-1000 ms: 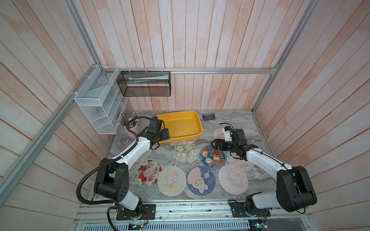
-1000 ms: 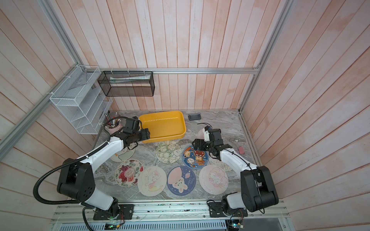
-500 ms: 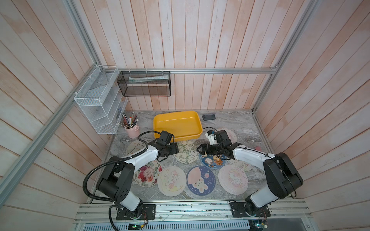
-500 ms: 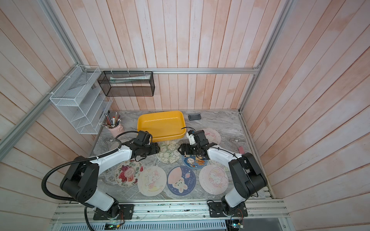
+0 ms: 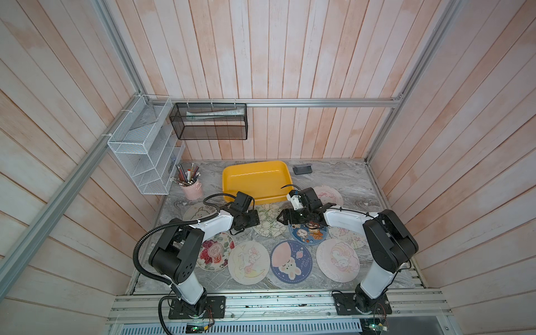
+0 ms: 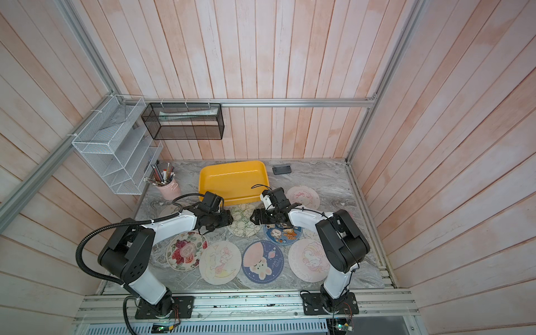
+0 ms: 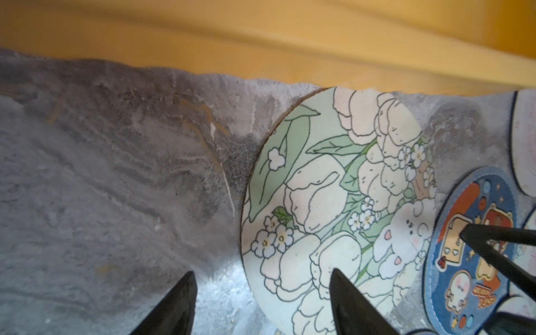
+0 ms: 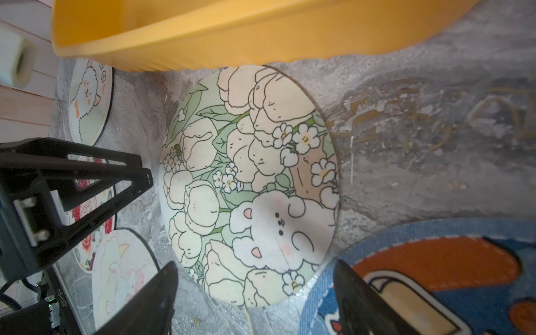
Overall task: Put the coasters into the storage box
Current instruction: Pick up the coaster from the center of the board.
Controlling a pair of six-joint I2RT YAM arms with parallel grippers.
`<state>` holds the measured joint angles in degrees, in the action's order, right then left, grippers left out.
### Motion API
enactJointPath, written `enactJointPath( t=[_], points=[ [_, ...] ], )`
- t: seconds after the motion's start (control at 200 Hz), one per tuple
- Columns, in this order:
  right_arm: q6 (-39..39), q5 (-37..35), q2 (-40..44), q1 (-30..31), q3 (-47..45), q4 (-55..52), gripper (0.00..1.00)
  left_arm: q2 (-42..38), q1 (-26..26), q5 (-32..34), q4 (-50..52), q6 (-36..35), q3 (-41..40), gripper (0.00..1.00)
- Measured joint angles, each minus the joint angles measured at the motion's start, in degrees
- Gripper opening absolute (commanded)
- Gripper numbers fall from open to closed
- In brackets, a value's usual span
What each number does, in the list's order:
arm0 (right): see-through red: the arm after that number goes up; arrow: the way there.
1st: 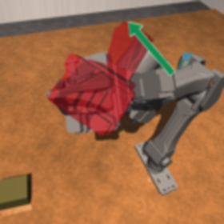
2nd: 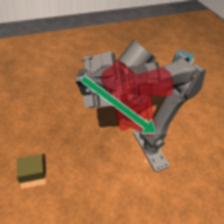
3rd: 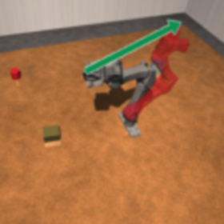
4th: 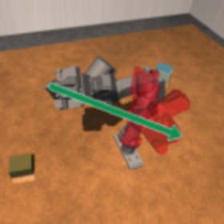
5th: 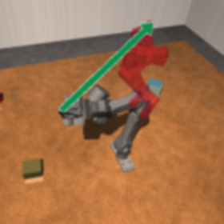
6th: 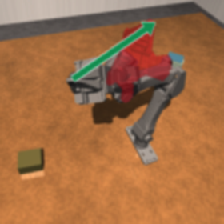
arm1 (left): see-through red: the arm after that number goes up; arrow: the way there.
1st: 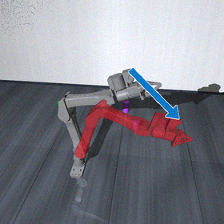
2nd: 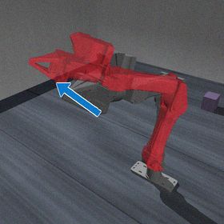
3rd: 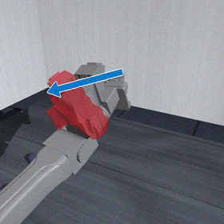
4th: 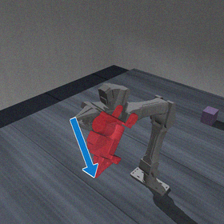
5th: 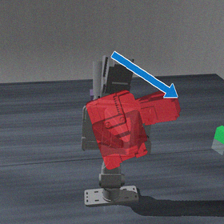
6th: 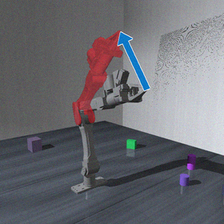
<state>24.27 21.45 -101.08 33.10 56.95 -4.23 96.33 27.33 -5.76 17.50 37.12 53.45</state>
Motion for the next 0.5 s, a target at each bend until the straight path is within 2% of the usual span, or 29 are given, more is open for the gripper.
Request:
enactJointPath(
  t=[0.5],
  points=[
    [-0.48, -2.51, -4.31, 1.22, 3.74, -3.85, 0.79, 0.92, 0.11, -1.33, -0.63, 0.68, -0.02, 0.73]
  ],
)
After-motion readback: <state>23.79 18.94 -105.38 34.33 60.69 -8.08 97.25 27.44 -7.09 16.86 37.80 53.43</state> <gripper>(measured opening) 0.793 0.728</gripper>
